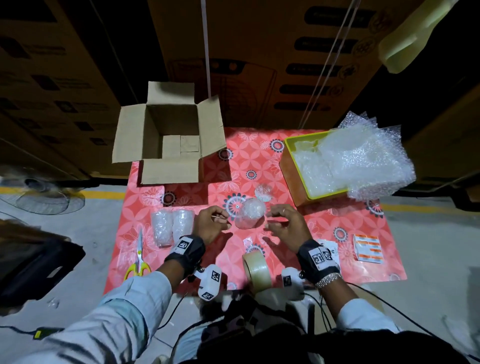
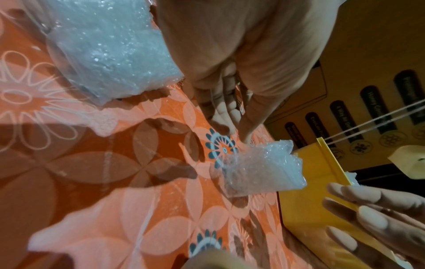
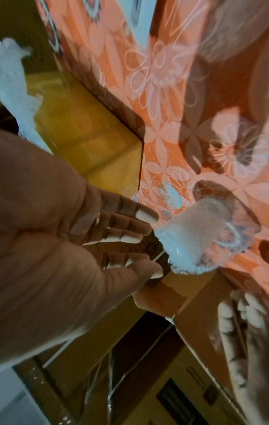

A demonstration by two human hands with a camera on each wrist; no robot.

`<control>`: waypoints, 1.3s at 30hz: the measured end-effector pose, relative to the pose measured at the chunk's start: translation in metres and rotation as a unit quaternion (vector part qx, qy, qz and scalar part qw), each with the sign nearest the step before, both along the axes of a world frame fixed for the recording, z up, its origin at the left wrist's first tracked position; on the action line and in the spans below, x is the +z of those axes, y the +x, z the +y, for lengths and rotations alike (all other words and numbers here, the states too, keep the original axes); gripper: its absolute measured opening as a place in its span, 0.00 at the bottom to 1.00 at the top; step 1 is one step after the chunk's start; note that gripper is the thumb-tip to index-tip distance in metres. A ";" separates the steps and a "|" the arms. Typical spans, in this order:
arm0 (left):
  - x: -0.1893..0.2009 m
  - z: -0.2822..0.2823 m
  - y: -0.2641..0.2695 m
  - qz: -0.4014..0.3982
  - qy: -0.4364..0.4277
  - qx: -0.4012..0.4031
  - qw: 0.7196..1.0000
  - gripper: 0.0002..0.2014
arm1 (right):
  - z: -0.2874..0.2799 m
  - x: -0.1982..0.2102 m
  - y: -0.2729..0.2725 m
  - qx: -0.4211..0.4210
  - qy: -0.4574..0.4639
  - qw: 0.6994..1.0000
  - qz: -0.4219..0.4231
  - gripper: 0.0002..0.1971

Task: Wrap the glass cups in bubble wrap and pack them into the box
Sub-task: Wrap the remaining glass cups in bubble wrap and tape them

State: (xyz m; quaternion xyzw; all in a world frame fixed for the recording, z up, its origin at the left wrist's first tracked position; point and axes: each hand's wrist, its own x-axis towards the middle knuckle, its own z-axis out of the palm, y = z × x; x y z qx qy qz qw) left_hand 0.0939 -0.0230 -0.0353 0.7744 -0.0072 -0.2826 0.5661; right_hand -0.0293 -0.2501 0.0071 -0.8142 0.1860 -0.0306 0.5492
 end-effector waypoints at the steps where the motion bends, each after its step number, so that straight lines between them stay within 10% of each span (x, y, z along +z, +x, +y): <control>1: -0.003 0.004 -0.005 0.008 0.005 -0.018 1.000 0.16 | 0.005 0.002 -0.010 -0.010 0.017 1.000 0.006 0.11; 13: -0.006 -0.003 -0.044 0.106 -0.013 -0.075 0.991 0.07 | 0.045 -0.007 -0.063 -0.029 0.030 0.998 0.048 0.09; 21: -0.022 -0.039 -0.012 0.123 -0.010 -0.045 0.991 0.31 | 0.021 0.002 0.010 -0.010 -0.062 0.998 0.019 0.21; 27: -0.003 -0.047 0.002 0.004 0.063 -0.066 0.996 0.04 | 0.009 -0.006 0.042 0.099 -0.136 0.980 0.104 0.18; 39: -0.004 -0.057 0.019 -0.017 0.059 -0.024 0.998 0.04 | 0.006 -0.032 0.053 0.114 -0.180 0.968 0.134 0.19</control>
